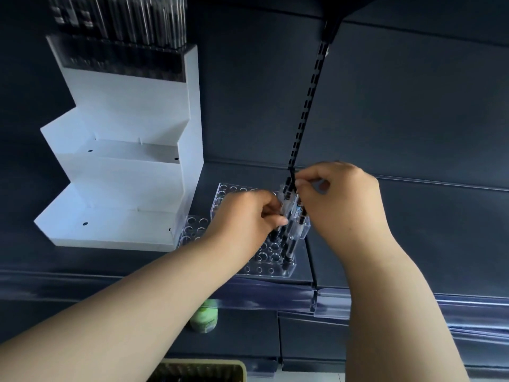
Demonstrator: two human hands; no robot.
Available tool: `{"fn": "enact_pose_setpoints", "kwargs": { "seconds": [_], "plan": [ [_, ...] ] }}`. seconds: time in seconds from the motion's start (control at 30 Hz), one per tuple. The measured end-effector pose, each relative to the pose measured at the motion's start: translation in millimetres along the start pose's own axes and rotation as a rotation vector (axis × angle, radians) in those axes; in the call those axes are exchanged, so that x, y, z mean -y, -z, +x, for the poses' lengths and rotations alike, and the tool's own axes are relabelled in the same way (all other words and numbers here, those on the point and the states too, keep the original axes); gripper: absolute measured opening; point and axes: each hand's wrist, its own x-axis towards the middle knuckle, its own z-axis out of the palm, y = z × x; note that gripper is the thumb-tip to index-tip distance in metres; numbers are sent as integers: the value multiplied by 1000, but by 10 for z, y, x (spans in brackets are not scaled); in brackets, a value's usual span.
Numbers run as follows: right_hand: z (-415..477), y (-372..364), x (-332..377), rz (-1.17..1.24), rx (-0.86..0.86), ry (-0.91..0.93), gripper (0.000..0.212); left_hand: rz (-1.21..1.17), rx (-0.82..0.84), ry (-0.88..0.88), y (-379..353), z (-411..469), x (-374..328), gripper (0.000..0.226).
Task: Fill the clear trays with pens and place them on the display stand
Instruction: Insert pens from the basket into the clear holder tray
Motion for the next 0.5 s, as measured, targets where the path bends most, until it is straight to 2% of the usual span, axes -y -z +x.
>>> {"fn": "enact_pose_setpoints", "kwargs": {
  "seconds": [0.3,0.5],
  "plan": [
    [-14,24,-31,12,5,-24,13,-38,65,68,-97,-6,36,8],
    [-27,29,-32,33,18,-37,13,-101,26,107,-136,-27,99,17]
  ]
}}
